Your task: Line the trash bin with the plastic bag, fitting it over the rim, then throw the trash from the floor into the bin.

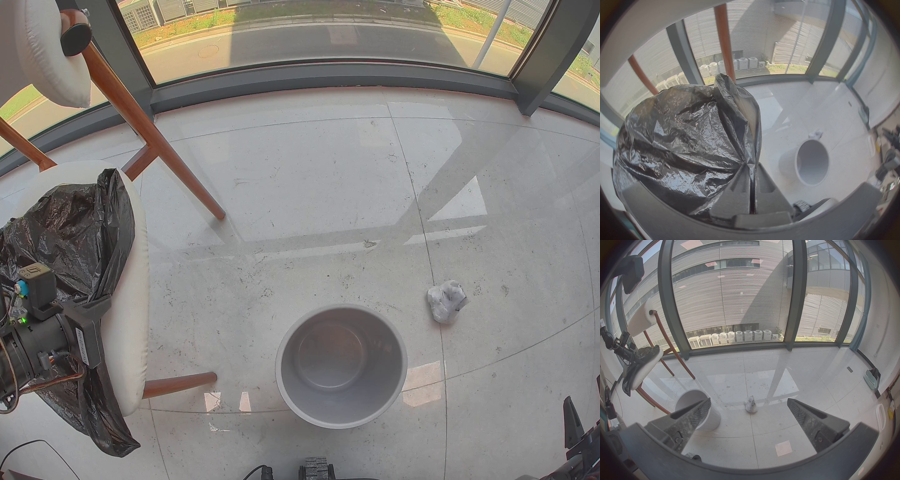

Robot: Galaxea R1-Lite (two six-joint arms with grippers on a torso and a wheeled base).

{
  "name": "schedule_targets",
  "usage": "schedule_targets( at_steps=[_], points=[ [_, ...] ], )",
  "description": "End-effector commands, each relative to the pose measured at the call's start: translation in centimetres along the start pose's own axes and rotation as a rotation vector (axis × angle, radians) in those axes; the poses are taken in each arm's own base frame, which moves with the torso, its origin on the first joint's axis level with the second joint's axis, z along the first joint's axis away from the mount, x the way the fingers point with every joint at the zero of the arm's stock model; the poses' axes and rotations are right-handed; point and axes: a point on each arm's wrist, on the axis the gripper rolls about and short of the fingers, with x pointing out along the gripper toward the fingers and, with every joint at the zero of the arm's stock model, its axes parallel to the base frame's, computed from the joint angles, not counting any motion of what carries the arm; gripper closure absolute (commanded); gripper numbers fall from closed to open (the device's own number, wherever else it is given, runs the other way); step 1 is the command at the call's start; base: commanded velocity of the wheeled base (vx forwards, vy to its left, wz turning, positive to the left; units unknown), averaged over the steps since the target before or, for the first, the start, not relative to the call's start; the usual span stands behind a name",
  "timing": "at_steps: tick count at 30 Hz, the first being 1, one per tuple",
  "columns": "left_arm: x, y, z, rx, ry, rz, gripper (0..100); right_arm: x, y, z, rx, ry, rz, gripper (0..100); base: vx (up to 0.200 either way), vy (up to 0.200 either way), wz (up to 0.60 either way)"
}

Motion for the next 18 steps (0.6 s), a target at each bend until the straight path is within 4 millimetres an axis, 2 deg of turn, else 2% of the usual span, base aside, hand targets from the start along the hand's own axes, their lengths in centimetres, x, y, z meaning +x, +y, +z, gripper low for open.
schedule_targets(
  at_steps=[1, 7, 12, 18],
  points=[
    [-2.3, -0.4, 1.1, -0.089, -0.082, -0.055, 100, 0.1, 0.0, -0.5, 0.001, 0.007, 0.000, 0, 0.000, 0.000, 0.00],
    [-6.9, -0.9, 4.0, -0.234, -0.087, -0.245, 100, 0.1, 0.0, -0.5, 0.001, 0.007, 0.000, 0, 0.000, 0.000, 0.00],
    [-8.8, -1.6, 5.3, -0.344, -0.053, -0.413, 100, 0.1, 0.0, -0.5, 0.001, 0.007, 0.000, 0, 0.000, 0.000, 0.00],
    [-10.9, -2.2, 6.7, -0.399, -0.079, -0.615, 100, 0.1, 0.0, -0.5, 0.001, 0.007, 0.000, 0, 0.000, 0.000, 0.00]
  ],
)
